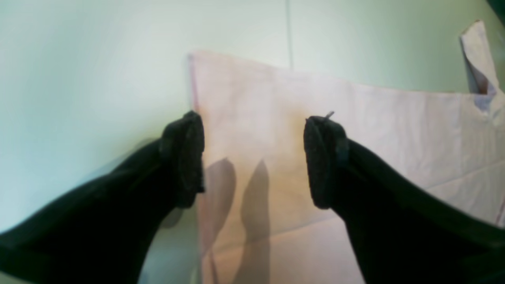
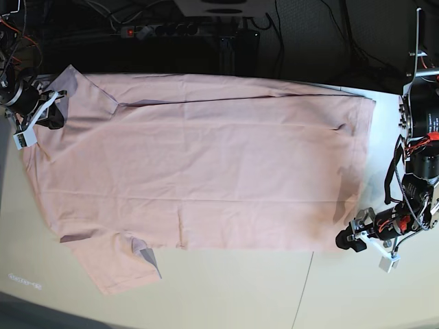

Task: Fold the T-shirt properly
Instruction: 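Release the left gripper and move it to the shirt's hem corner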

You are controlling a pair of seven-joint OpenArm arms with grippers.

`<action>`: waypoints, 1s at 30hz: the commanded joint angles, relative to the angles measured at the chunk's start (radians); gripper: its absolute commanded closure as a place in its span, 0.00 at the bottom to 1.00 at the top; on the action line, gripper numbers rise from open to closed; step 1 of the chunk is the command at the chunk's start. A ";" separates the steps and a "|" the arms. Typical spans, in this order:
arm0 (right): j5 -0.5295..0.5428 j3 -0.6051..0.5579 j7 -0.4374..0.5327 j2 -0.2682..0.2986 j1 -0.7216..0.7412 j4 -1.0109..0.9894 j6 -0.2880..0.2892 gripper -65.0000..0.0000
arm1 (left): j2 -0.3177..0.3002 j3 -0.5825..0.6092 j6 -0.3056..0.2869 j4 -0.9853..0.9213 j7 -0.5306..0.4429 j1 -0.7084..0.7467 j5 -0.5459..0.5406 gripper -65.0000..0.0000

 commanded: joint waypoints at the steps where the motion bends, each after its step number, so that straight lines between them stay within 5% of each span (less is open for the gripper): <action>1: -0.045 0.005 -0.063 0.019 -0.008 -0.004 0.000 1.00 | -0.018 -0.005 0.000 0.003 -0.018 -0.032 0.000 0.35; 12: -0.045 0.005 -0.077 0.019 -0.008 -0.004 -0.001 1.00 | -0.018 -0.005 0.034 -0.012 0.045 -0.019 0.061 0.35; 27: -0.044 0.005 -0.079 0.019 -0.008 -0.004 -0.001 1.00 | 0.093 -0.004 0.034 -0.012 0.074 -0.016 0.079 0.36; 30: -0.044 0.005 -0.079 0.019 -0.008 -0.004 -0.001 1.00 | 0.093 -0.004 0.034 -0.012 0.049 -0.016 0.079 0.62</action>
